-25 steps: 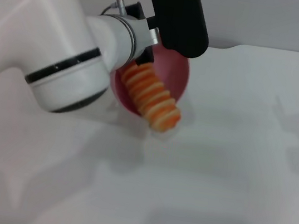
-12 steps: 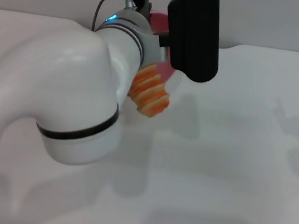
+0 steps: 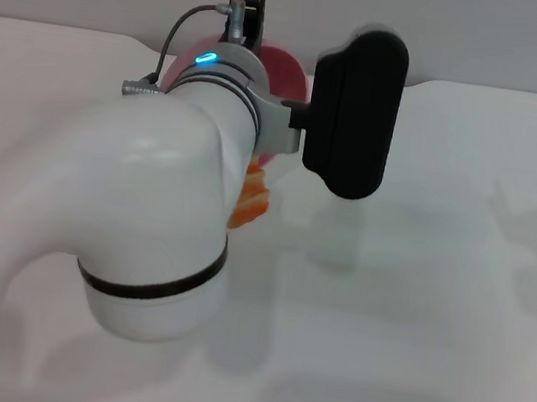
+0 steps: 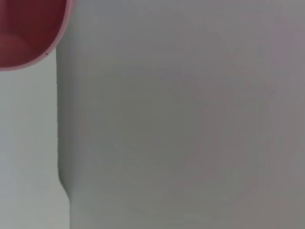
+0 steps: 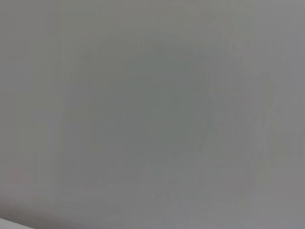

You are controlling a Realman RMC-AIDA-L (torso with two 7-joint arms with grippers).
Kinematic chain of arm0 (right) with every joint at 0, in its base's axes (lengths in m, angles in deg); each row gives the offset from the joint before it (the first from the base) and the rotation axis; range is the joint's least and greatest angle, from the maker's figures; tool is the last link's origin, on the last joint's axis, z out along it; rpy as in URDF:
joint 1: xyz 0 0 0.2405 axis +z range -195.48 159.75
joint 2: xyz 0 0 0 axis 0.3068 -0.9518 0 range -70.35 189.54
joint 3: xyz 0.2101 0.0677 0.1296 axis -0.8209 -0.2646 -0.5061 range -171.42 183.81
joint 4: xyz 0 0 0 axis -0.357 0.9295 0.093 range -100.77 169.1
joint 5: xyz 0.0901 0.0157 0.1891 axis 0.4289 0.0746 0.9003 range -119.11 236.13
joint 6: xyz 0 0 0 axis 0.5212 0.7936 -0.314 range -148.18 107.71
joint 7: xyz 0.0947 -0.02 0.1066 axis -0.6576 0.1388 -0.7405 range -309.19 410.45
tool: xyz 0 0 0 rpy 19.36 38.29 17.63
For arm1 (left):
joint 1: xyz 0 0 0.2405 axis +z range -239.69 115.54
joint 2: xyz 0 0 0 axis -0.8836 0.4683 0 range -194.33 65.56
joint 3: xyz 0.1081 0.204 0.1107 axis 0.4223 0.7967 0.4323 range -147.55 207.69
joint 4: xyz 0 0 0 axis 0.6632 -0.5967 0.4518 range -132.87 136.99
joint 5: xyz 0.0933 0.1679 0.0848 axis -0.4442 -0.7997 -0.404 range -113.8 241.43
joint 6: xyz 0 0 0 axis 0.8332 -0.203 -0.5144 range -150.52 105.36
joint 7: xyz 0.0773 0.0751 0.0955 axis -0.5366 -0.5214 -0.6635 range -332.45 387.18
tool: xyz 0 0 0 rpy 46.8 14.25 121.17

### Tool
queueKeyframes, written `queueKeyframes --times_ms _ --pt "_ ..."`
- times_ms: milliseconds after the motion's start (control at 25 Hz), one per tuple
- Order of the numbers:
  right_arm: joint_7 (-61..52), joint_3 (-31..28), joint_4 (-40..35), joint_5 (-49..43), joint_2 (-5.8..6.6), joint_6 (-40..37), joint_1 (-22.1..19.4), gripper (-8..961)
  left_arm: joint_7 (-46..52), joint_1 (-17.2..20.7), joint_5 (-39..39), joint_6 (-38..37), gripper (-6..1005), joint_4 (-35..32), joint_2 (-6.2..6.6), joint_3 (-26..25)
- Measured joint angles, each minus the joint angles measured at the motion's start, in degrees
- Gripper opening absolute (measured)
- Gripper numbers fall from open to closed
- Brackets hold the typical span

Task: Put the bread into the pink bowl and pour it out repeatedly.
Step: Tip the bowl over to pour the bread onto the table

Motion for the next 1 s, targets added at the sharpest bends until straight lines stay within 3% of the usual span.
queueKeyframes --times_ms 1000 --pt "-0.18 0.43 0.41 0.00 0.00 0.17 0.42 676 -3.05 1.09 -15.32 1.90 100 0.04 0.00 8.47"
